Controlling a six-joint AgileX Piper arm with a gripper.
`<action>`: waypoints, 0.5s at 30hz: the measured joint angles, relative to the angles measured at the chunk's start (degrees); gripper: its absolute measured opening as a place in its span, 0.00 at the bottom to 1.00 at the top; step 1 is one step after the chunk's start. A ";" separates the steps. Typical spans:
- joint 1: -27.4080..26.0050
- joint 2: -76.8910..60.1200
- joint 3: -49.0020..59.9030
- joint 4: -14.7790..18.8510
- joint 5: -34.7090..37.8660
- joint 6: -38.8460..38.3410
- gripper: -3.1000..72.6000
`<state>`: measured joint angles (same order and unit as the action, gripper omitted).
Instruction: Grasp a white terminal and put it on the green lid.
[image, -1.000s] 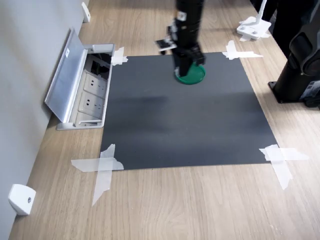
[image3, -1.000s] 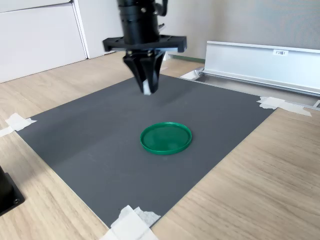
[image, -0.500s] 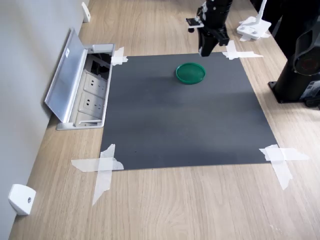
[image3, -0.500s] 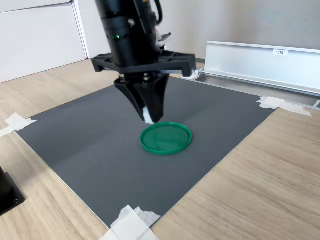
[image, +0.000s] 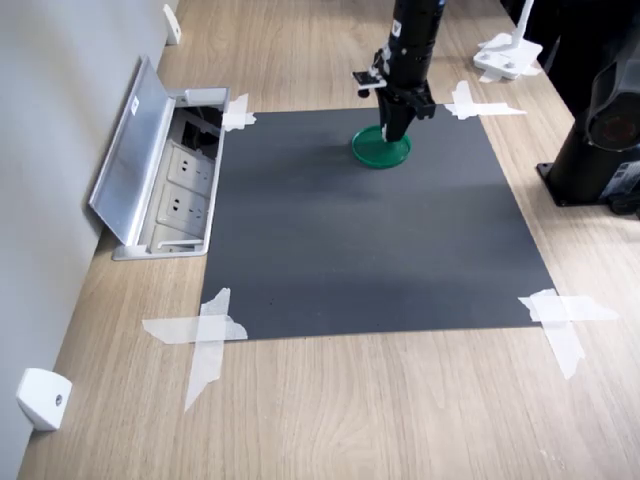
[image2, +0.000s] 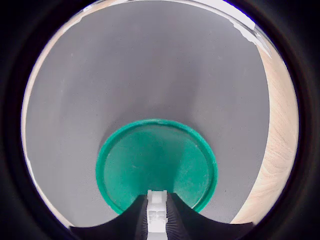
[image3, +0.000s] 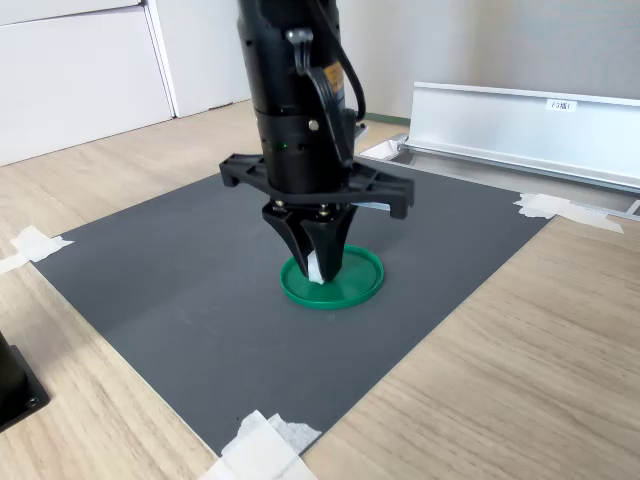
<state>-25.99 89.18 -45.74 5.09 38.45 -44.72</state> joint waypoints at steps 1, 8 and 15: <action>0.00 0.07 0.00 -0.06 -0.22 -0.06 0.16; 0.00 0.12 0.00 -0.06 -0.42 -1.02 0.33; 0.00 0.14 0.00 -0.06 -0.36 -1.31 0.75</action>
<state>-25.99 89.32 -45.74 5.03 38.09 -46.03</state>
